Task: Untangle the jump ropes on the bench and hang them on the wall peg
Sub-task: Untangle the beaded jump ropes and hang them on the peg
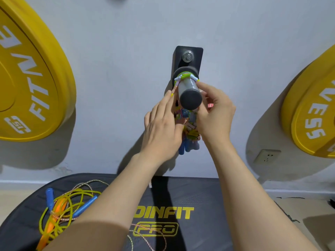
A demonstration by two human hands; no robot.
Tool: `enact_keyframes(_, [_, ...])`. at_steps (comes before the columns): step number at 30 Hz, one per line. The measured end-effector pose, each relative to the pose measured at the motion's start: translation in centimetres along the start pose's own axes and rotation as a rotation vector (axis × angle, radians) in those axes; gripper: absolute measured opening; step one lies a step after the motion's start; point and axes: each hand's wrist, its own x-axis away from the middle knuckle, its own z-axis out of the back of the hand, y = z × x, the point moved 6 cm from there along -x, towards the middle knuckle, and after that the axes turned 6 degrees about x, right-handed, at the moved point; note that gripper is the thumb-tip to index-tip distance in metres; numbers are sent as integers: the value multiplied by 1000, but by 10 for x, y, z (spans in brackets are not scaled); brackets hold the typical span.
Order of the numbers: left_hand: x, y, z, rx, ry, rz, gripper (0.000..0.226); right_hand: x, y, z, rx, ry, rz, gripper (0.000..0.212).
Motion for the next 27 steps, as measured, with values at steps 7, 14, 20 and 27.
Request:
enact_keyframes(7, [-21, -4, 5, -300, 44, 37, 102, -6, 6, -12, 18, -225, -41, 42])
enact_keyframes(14, [-13, -22, 11, 0, -147, 87, 130, 14, 14, -12, 102, -281, 56, 67])
enact_keyframes(20, [-10, -42, 9, -400, -159, 10, 79, 24, 46, -12, 116, -173, -152, 84])
enact_keyframes(27, [-2, -50, -1, -544, 142, 20, 109, 19, 47, -13, 175, -150, 17, 64])
